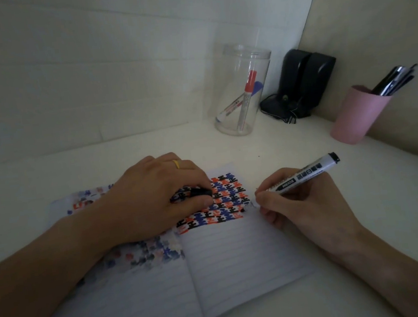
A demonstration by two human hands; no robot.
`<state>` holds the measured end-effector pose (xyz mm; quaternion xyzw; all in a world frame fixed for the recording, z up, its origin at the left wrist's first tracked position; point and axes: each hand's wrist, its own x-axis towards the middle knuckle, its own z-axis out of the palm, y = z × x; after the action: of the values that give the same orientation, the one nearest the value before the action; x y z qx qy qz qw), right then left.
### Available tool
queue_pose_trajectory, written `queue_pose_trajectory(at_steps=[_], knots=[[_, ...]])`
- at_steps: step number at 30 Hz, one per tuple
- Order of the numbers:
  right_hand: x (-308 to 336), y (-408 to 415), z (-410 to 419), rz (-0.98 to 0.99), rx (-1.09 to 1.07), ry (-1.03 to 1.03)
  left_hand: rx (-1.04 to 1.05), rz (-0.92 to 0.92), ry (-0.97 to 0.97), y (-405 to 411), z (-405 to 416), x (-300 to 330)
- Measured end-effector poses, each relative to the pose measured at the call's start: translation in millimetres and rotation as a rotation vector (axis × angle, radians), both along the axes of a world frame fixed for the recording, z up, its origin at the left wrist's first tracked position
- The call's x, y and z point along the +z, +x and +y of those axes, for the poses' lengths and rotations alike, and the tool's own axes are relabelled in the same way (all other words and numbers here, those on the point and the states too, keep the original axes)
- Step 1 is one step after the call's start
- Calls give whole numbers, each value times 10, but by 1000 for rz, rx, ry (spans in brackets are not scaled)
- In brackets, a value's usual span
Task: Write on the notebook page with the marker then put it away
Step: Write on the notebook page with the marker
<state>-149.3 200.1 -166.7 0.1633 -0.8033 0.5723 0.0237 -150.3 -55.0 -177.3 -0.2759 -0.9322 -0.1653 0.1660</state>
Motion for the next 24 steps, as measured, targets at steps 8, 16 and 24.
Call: queue_pose_trajectory(at_steps=[8,16,24], knots=[[-9,-22,0,6,-36,9,1,1,1,10,6,4],[-7,-15,8,-9,-16,4,-4,-12,3,7,5,12],[-19,-27,6,-1,-38,1,-1,-10,-6,20,2,20]])
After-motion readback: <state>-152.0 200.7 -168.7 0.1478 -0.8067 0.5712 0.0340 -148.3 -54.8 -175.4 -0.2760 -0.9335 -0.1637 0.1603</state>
